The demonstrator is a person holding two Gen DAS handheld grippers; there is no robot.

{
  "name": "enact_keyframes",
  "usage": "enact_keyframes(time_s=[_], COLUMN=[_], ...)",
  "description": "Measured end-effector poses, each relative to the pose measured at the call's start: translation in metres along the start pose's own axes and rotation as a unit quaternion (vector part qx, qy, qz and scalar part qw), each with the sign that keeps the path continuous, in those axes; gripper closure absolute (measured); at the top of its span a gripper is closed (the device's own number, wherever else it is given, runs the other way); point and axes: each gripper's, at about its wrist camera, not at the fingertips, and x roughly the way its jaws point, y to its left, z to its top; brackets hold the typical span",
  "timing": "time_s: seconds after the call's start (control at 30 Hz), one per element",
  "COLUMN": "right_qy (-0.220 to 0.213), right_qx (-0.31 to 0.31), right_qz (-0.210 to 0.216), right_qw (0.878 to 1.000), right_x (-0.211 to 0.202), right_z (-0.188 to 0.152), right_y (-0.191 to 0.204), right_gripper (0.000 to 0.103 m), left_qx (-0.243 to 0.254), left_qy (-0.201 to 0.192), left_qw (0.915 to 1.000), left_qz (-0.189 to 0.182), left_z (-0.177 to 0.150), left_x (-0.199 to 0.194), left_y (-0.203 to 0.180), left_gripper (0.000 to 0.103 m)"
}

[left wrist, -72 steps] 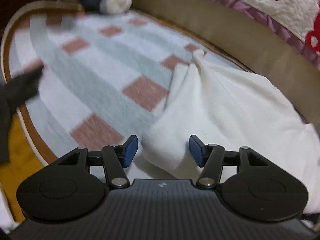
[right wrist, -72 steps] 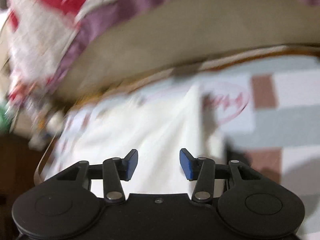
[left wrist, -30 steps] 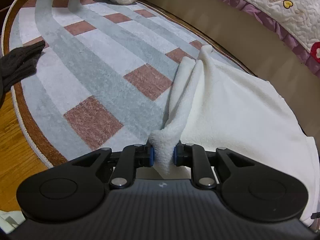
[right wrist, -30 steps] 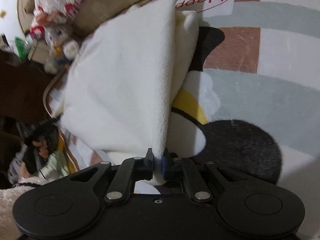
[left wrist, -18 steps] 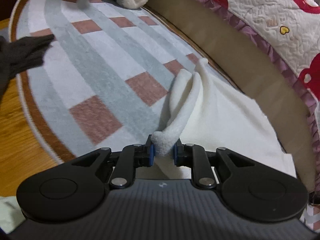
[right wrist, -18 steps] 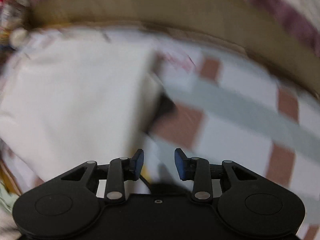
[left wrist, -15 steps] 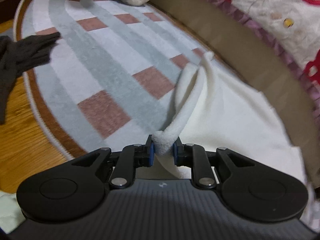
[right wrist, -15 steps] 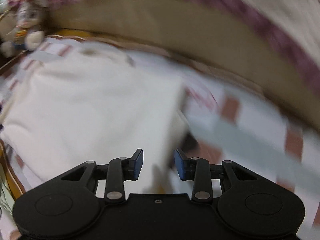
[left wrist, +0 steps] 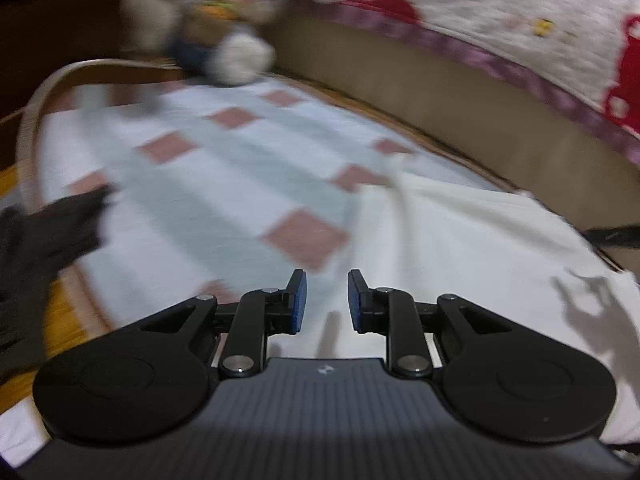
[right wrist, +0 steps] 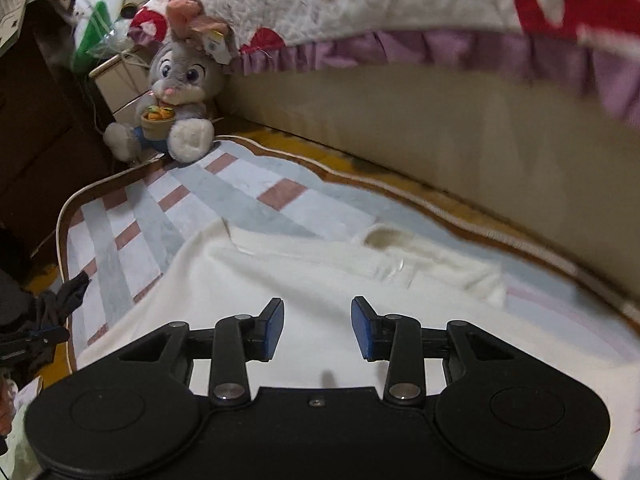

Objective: Fold clothes

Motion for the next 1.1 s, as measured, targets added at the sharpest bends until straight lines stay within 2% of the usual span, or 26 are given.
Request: enact_keyframes(time_s=[0.1, 0.17, 0.2, 0.27, 0.4, 0.5, 0.6, 0.63, 0.73, 0.8, 0.83, 0.87, 0.93, 1.0, 1.03, 1.1], right_qy=[-0.001, -0.01, -0.018, -0.031, -0.04, -0.041, -0.032, -0.027, -0.022, -0.029, -0.036, -0.044, -0.059, -0.065, -0.064, -0.064], right_qx=[-0.043, -0.068, -0.074, -0.078, -0.097, -0.129, -0.195, -0.207, -0.215, -0.213, -0.223, -0.235, -0.25, -0.248, -0.245, -0.24], right_qz=[-0.049, -0.079, -0.075, -0.061, -0.057, -0.05, -0.055, -0.056, -0.053, -0.048, -0.049, -0.051, -0.062, -0.047, -0.036, -0.029], right_qw=[0.998, 0.994, 0.994, 0.995, 0.993, 0.99, 0.979, 0.976, 0.975, 0.975, 0.973, 0.97, 0.965, 0.965, 0.967, 0.968], right_x=[0.006, 0.007, 0.007, 0.01, 0.027, 0.04, 0.054, 0.059, 0.069, 0.07, 0.068, 0.065, 0.06, 0.057, 0.058, 0.061], right_z=[-0.014, -0.015, -0.013, -0.01, -0.015, -0.017, -0.009, -0.007, -0.004, -0.005, -0.007, -0.009, -0.012, -0.013, -0.014, -0.015], right_y=[-0.006, -0.01, -0.012, -0.018, -0.025, -0.023, -0.014, -0.012, -0.013, -0.014, -0.013, -0.011, -0.007, -0.008, -0.009, -0.01], right_gripper=[0.061, 0.061, 0.06, 0.053, 0.05, 0.05, 0.046, 0.041, 0.039, 0.049, 0.059, 0.062, 0.069, 0.078, 0.08, 0.078], left_qx=[0.035, 0.057, 0.066, 0.08, 0.061, 0.058, 0.056, 0.056, 0.064, 0.071, 0.075, 0.08, 0.086, 0.076, 0.067, 0.055], left_qy=[0.012, 0.024, 0.029, 0.04, 0.068, 0.07, 0.071, 0.072, 0.071, 0.065, 0.062, 0.059, 0.051, 0.052, 0.054, 0.056], left_qw=[0.9985, 0.9966, 0.9959, 0.9943, 0.9926, 0.9917, 0.9909, 0.9907, 0.9901, 0.9887, 0.9878, 0.9862, 0.9847, 0.9849, 0.9854, 0.9863], left_qz=[-0.04, -0.054, -0.055, -0.057, -0.08, -0.09, -0.1, -0.101, -0.104, -0.115, -0.122, -0.132, -0.143, -0.147, -0.147, -0.145], left_z=[0.009, 0.014, 0.017, 0.022, 0.027, 0.032, 0.039, 0.042, 0.05, 0.051, 0.051, 0.051, 0.049, 0.048, 0.047, 0.045], left_x=[0.028, 0.052, 0.065, 0.088, 0.119, 0.13, 0.14, 0.144, 0.151, 0.15, 0.149, 0.147, 0.143, 0.142, 0.142, 0.143], left_y=[-0.025, -0.038, -0.043, -0.051, -0.052, -0.054, -0.054, -0.055, -0.059, -0.061, -0.061, -0.061, -0.061, -0.057, -0.055, -0.053], left_gripper=[0.078, 0.071, 0.069, 0.063, 0.063, 0.063, 0.06, 0.058, 0.059, 0.062, 0.069, 0.07, 0.07, 0.07, 0.07, 0.07])
